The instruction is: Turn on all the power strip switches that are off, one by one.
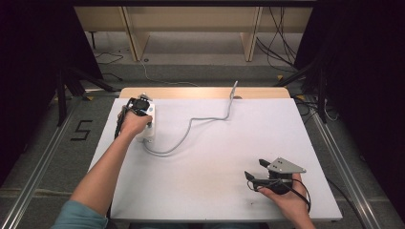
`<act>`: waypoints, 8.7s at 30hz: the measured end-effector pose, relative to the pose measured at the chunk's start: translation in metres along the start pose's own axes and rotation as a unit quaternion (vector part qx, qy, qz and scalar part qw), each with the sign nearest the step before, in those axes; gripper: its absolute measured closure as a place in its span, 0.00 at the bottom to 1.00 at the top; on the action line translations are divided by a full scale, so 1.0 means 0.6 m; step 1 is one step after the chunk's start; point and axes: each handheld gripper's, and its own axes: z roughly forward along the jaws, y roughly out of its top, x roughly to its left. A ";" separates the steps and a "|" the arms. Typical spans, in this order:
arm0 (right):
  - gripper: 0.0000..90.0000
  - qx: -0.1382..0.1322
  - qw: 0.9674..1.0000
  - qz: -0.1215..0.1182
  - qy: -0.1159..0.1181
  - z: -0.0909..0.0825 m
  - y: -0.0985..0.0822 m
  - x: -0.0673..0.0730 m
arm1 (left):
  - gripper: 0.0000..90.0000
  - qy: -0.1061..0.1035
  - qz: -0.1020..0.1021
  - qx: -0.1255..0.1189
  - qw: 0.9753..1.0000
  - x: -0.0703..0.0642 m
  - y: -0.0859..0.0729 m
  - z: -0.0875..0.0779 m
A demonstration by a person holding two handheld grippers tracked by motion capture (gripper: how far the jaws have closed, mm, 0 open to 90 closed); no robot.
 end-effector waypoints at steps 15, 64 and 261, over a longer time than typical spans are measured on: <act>0.31 0.001 1.000 -0.003 0.000 0.000 0.000 0.001 | 1.00 0.000 0.003 0.007 1.000 -0.001 0.001 0.001; 0.31 0.000 1.000 0.001 0.001 0.001 -0.001 -0.001 | 1.00 0.015 0.016 -0.015 1.000 0.001 0.020 -0.007; 0.31 0.001 1.000 -0.001 0.008 0.004 -0.004 -0.001 | 1.00 0.049 0.017 -0.031 0.998 0.038 0.094 0.064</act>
